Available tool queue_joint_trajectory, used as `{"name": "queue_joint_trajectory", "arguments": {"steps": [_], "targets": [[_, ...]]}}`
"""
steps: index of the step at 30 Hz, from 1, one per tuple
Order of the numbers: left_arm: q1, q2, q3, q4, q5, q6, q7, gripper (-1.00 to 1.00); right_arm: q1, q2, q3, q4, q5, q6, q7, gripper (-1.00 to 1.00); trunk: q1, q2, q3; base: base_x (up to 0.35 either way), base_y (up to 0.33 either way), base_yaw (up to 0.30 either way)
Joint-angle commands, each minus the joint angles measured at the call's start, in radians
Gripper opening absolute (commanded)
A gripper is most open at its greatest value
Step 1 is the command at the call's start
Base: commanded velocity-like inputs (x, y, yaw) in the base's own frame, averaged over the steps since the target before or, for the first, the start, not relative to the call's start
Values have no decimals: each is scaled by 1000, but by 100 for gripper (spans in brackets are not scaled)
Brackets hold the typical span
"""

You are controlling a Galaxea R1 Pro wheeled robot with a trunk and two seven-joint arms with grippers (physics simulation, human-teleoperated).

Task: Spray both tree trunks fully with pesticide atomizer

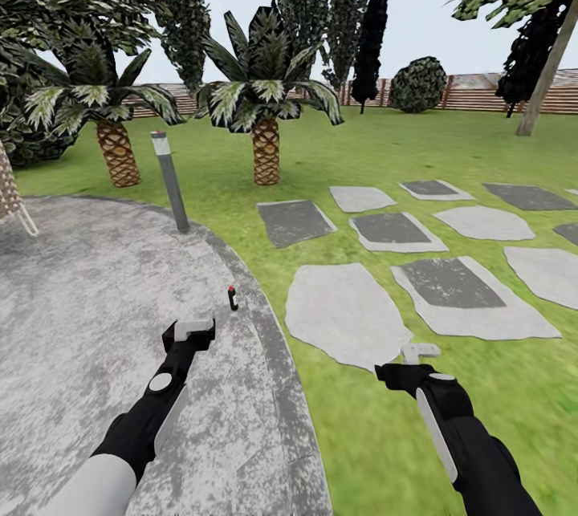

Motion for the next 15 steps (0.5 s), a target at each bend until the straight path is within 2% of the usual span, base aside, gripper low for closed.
{"name": "queue_joint_trajectory", "arguments": {"steps": [1, 7, 15], "targets": [[0, 0, 0, 0, 0, 0, 0, 100, 0, 0, 0, 0, 0, 0, 0, 100, 0, 0, -6, 0, 0, 0], [1, 0, 0, 0, -1, -2, 0, 100, 0, 0, 0, 0, 0, 0, 1, 100, 3, -2, -39, 0, 0, 0], [1, 0, -1, 0, -3, -77, 0, 100, -1, 0, 0, 0, 0, 0, 0, 100, 3, -2, -51, 0, 0, 0]]}}
